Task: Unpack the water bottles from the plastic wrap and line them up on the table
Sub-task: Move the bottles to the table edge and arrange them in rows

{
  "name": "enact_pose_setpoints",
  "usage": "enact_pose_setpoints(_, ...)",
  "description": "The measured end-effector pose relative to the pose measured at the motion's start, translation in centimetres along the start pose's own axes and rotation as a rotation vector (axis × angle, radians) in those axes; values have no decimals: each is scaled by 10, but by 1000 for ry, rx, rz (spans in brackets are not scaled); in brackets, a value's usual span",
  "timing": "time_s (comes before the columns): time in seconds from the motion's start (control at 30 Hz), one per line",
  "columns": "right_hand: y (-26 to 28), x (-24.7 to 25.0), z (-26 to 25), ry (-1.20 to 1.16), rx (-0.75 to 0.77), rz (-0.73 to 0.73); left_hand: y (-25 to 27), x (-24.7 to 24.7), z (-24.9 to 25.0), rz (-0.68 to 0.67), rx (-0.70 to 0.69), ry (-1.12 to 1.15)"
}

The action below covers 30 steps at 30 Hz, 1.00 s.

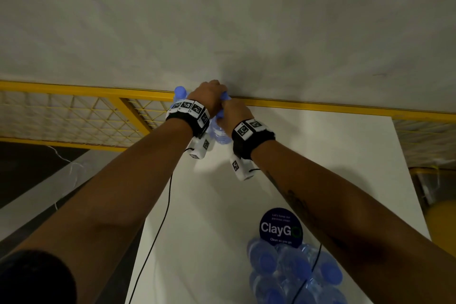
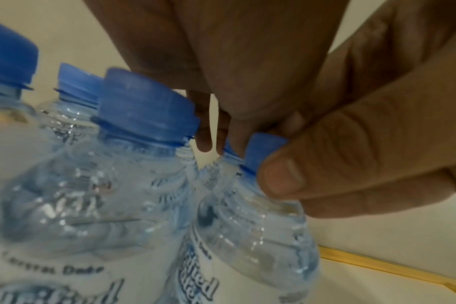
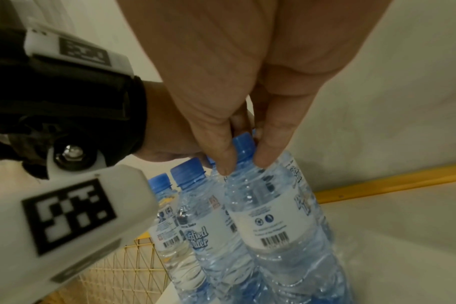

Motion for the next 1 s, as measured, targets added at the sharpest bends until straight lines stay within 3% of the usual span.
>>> enact_pose_setpoints(0.33, -1, 5, 0, 245, -89, -32, 10, 7, 3, -37, 52, 55)
enact_pose_setpoints(0.53, 41, 16, -10, 194, -23, -39, 52, 23, 16, 115, 3, -8)
enact_pose_setpoints(0.6, 68, 21, -16, 259, -18, -63, 73, 23, 30, 117, -61, -73)
enact_pose_setpoints(0.7, 130, 32, -25, 245, 58, -85, 120, 10, 66, 6, -134, -96)
enact_pose_setpoints(0.83, 234, 37, -15, 245, 99, -216, 205, -26, 106, -23, -243, 103)
enact_pose_setpoints(1.0, 347, 9, 16, 289, 90, -416, 294, -84, 138, -278, -300, 146)
Point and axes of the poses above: each hand's wrist, its own y-axis away from the middle knuckle, its own x-axis out of the back of the hand, z = x × y, the point moved 2 cm from there along -y, towards the middle knuckle, and after that the axes turned 5 degrees about -z, right-handed, at the moved point
